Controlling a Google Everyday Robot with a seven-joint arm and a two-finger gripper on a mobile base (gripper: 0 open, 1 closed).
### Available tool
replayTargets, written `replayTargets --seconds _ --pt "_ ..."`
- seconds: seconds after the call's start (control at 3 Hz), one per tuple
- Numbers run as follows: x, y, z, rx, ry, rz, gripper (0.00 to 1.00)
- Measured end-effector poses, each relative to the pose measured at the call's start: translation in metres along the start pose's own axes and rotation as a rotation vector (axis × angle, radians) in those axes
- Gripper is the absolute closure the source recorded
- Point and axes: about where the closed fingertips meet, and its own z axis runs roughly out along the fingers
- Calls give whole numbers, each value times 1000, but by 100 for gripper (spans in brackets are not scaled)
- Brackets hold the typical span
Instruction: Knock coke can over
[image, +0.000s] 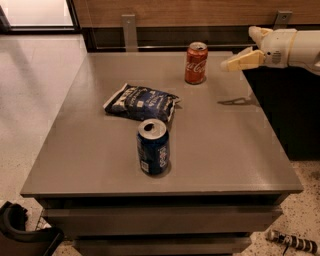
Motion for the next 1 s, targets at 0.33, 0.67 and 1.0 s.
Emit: replayTargets --seconds 0.33,0.67,1.0 --pt "20 -6 29 -38 -63 18 0" --pt "36 -4 52 -79 -73 57 0" --pt "52 5 76 -128 -58 99 0"
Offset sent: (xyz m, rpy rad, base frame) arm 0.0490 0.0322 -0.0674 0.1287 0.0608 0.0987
